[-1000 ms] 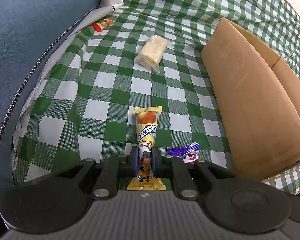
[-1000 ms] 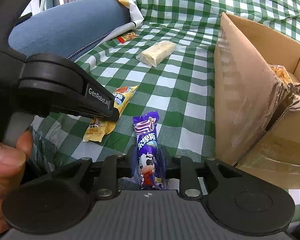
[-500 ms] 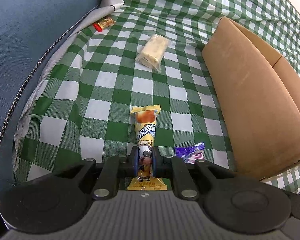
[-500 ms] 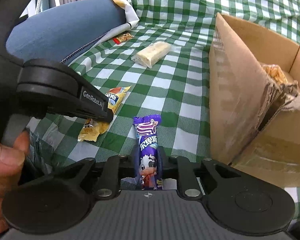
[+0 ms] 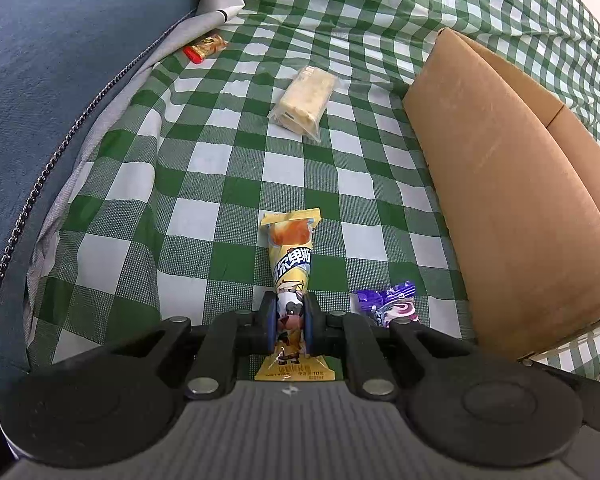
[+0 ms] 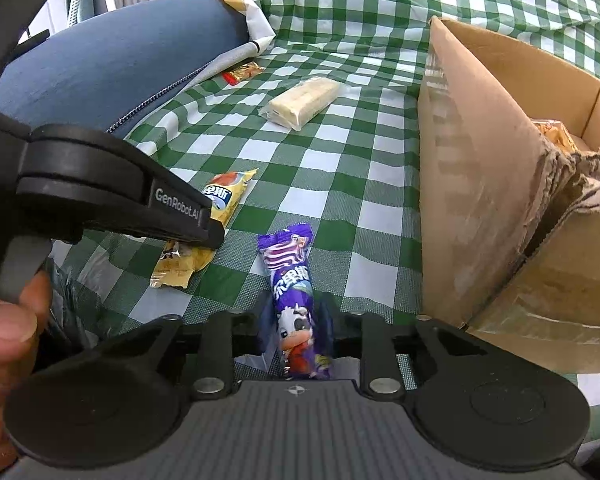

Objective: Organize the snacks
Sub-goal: 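Lift the purple bar and yellow stick up toward the box with both tools, then lower the purple bar and yellow stick into the box and open both tools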

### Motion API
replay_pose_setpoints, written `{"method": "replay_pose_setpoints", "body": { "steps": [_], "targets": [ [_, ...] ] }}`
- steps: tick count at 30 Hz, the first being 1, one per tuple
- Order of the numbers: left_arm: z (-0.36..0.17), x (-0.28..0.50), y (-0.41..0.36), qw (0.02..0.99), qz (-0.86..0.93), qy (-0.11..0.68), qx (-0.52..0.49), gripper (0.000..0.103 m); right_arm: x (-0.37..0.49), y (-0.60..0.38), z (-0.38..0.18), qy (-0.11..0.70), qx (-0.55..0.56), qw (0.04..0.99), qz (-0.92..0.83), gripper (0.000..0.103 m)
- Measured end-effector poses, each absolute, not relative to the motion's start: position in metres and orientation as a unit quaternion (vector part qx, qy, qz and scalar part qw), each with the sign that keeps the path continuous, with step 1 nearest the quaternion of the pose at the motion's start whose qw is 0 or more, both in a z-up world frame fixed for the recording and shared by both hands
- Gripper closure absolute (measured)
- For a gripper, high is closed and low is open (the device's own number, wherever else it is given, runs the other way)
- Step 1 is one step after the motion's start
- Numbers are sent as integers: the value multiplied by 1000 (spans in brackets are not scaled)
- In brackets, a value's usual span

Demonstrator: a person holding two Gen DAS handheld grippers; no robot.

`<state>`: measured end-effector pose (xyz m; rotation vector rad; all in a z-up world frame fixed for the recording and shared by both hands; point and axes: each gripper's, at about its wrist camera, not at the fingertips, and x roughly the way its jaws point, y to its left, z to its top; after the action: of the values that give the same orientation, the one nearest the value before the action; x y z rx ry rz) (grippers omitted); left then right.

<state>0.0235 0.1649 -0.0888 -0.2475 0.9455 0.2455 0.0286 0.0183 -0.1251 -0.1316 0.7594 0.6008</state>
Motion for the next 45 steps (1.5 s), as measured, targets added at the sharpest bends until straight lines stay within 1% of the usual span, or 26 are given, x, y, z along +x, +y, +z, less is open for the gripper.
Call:
{"method": "replay_pose_setpoints", "body": {
  "steps": [4,11,18,28,31,34,39,45],
  "targets": [
    [-89,24,163,877,117,452,-111,90,27,16,-122,358,-62,884,294,85],
    [-80,18,170,887,116,427,-134,90,14,7,-99,319,-55,892,316,85],
    [-62,8,178,904,123,379,-157,90,9,-5,-65,287,-29,903,318,85],
    [-55,8,172,914,109,360,-150,90,30,-60,-7,214,-16,924,317,85],
    [-54,8,168,919,107,352,-141,90,40,-82,-12,204,-1,934,294,85],
    [-49,6,162,928,104,335,-125,90,48,-101,-26,213,40,938,269,85],
    [-41,4,153,939,91,313,-113,90,52,-108,-32,195,50,947,249,85],
    [-26,5,139,947,63,298,-104,90,59,-124,-34,194,75,951,228,85]
  ]
}}
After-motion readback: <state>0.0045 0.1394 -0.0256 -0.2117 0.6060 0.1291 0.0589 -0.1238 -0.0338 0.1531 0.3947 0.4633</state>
